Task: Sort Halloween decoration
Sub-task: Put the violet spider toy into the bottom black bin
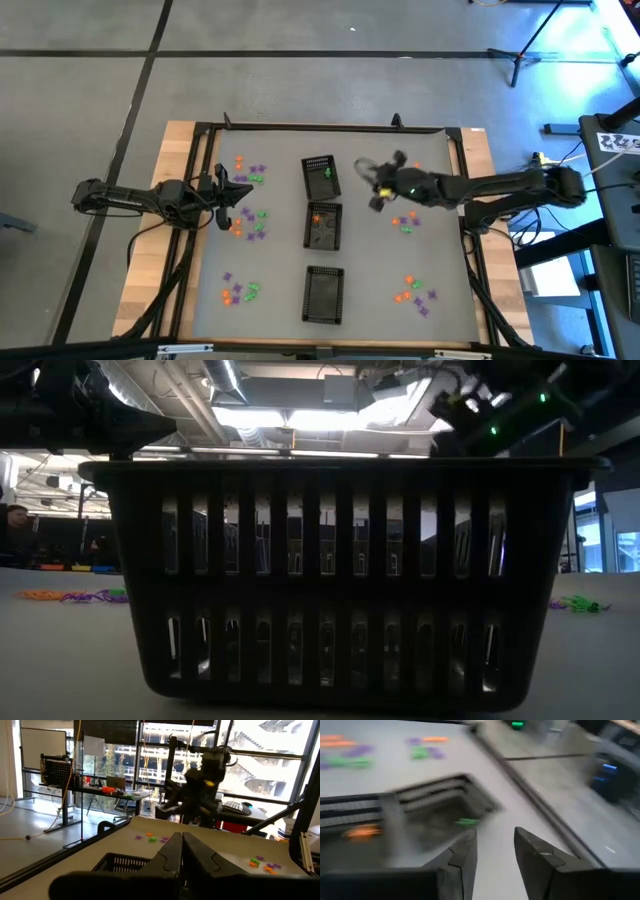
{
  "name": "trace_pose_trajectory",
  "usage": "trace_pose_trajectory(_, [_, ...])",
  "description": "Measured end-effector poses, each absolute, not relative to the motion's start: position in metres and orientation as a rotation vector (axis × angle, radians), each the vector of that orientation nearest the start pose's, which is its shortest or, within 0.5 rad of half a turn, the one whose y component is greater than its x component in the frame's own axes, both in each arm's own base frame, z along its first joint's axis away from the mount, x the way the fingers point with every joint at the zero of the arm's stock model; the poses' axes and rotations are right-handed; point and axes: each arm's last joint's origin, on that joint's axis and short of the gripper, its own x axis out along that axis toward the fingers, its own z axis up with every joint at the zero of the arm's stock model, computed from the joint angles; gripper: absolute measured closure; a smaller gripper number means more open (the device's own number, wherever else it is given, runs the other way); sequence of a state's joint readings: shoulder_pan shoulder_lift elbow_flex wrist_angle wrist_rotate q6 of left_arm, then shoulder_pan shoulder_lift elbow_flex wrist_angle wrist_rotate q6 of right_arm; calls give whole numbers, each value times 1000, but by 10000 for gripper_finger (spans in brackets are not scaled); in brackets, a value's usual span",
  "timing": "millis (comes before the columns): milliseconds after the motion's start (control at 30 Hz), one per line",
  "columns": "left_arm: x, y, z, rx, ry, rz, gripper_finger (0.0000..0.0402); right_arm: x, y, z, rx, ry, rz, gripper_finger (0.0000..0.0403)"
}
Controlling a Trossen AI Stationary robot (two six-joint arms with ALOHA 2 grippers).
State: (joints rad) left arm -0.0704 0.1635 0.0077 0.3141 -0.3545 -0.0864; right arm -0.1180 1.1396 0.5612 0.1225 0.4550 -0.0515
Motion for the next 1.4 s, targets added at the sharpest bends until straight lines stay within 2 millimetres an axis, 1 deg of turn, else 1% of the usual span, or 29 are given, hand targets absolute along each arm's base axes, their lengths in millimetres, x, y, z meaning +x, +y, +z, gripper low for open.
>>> trace_pose_trajectory(133, [105, 3, 183, -119, -168, 276, 395, 193, -66, 213, -11, 447, -727, 275])
trace_pose_trajectory(200, [105, 3, 183, -119, -168, 276, 395, 177, -75, 208, 61, 474, -823, 275])
trace_pose_trajectory(300, [105, 3, 183, -119, -168, 277, 395, 160, -83, 204, 169, 539, -918, 275])
trace_pose_trajectory(400, [105, 3, 183, -119, -168, 277, 395, 152, -84, 199, 246, 598, -971, 275])
trace_pose_trajectory(667, [105, 3, 183, -119, -168, 276, 395, 150, -84, 181, 350, 728, -1032, 275])
trace_pose_trajectory(900, [105, 3, 183, -119, -168, 276, 395, 147, -83, 149, 426, 858, -1096, 275])
trace_pose_trajectory(1200, [105, 3, 183, -119, -168, 276, 395, 151, -83, 131, 488, 957, -1099, 275])
trace_pose_trajectory(1400, [105, 3, 183, -119, -168, 277, 395, 154, -85, 120, 475, 1014, -1119, 275])
